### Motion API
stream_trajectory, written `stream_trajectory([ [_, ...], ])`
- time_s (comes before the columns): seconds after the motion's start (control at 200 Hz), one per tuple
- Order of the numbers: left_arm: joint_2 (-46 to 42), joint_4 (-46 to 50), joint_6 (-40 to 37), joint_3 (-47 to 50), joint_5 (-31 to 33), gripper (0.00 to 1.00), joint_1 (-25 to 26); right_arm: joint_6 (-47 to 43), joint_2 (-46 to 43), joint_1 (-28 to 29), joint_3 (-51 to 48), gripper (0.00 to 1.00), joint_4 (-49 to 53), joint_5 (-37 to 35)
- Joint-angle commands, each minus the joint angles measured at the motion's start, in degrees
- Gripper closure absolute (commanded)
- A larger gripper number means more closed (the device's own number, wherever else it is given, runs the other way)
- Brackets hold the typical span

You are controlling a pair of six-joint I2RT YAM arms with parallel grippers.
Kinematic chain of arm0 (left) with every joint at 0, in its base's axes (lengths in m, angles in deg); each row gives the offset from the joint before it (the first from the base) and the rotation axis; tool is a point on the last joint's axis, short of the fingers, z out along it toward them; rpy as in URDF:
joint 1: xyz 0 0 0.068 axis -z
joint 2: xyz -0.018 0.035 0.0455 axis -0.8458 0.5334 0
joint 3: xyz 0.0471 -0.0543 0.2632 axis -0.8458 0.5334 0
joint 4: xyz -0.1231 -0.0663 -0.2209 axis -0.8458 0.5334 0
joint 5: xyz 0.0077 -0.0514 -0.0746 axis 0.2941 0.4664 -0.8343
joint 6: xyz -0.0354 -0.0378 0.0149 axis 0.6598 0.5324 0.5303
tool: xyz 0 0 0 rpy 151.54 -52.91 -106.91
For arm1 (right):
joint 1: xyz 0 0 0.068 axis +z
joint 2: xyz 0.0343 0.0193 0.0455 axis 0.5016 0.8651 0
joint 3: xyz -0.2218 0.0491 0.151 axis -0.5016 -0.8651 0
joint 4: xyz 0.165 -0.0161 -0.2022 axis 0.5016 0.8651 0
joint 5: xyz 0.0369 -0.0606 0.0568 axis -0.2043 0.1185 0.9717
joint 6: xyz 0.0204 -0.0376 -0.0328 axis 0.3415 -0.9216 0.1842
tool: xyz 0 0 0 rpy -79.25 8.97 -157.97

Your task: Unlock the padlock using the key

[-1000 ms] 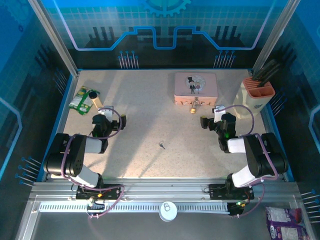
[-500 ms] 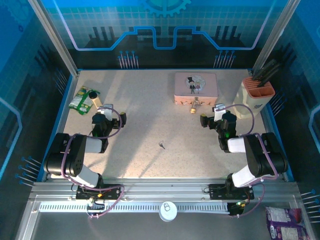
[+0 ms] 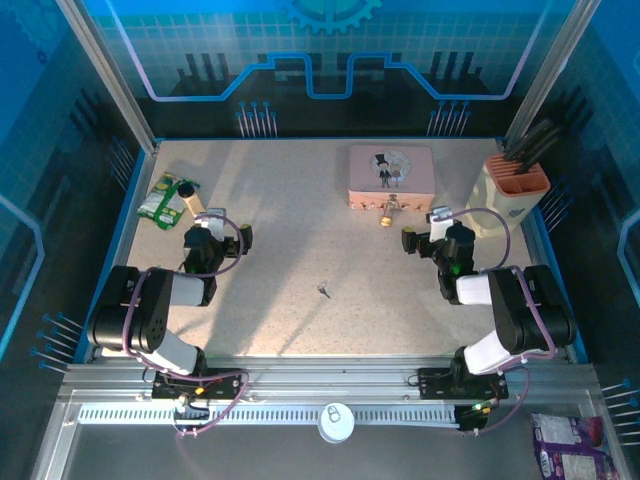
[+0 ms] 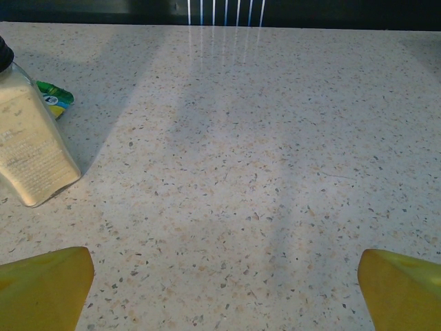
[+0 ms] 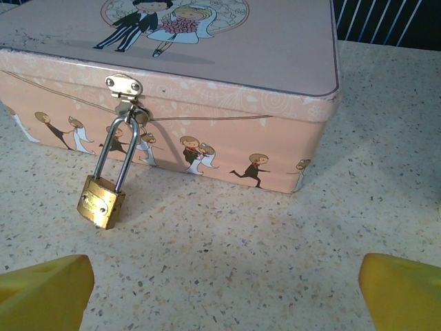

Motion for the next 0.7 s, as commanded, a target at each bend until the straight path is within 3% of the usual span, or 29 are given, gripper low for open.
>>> stream_trajectory([
  [0.0,0.8,-1.7,0.5,-1.6,0.3,0.01,0.1,-0.2,0.7,-1.0,1.5,0.00,-2.1,0.9],
  [0.185,-4.8,-7.8,-1.8,4.1,-3.4,0.01,1.0,-1.9,-1.8,-0.7,-2.9,0.00,-8.5,3.7],
  [0.31,-14.2,-1.3,-1.8,5.2,-3.2,0.00,1.3,-3.0,-7.4,0.4,-3.7,0.00,-4.9,3.7],
  [0.465,-27.0,18.0,4.6,0.1,-2.0,0.00,1.8,-4.8,-20.3,4.9,-2.1,0.00,7.2,0.1],
  [0.595,-34.2,29.3,13.0,-4.9,-5.6,0.01,1.8,3.1,-33.0,5.7,3.3,0.00,24.0,4.4],
  [0.69,-39.3,41.8,23.7,-9.1,1.0,0.01,1.8,14.0,-41.0,5.7,8.1,0.00,37.8,2.5],
])
